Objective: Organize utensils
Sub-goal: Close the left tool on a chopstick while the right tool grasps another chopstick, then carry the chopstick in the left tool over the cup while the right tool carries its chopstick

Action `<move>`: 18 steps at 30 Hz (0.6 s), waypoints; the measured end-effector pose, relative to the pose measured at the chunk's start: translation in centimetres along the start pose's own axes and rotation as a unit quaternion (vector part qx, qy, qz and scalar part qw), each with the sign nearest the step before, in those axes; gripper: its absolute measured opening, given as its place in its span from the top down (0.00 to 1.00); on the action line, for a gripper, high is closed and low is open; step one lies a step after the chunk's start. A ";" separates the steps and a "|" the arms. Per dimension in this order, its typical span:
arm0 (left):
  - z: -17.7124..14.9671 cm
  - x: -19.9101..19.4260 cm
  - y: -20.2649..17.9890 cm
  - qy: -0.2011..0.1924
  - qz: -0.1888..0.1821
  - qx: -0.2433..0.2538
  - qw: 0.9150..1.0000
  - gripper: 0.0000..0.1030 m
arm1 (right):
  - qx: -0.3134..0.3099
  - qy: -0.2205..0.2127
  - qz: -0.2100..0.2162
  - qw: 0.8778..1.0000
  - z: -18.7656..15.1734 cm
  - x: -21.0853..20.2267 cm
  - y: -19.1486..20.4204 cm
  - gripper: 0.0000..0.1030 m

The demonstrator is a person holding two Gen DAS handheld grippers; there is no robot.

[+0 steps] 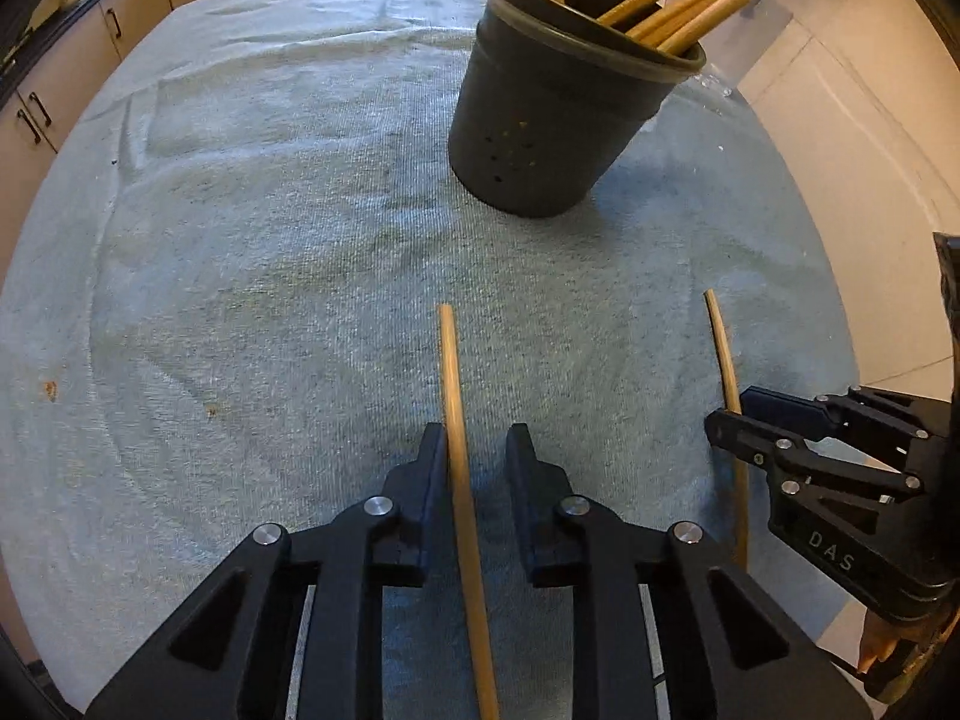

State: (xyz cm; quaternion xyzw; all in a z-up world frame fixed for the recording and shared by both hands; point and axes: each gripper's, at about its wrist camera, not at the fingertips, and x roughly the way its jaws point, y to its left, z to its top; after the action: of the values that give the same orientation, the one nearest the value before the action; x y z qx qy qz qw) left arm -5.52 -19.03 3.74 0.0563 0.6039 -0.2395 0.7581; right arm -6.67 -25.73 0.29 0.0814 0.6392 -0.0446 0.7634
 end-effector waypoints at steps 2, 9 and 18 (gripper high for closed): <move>-0.3 -0.3 0.2 -0.009 -0.003 0.002 1.000 0.85 | -0.013 -0.003 -0.007 1.000 0.4 0.1 0.3 0.79; -2.6 -2.1 1.4 -0.060 -0.022 -0.007 0.998 0.95 | 0.042 -0.073 0.071 0.994 0.0 -0.7 -1.1 0.93; -5.4 -8.6 0.6 -0.156 -0.032 -0.003 0.987 0.94 | 0.052 -0.250 0.109 0.961 -3.0 -7.4 -1.6 0.93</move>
State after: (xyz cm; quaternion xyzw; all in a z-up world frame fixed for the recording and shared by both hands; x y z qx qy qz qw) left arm -11.43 -13.88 10.32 -0.0032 0.4803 -0.2674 0.8353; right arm -11.21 -27.05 6.96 0.1767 0.4123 -0.0127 0.8937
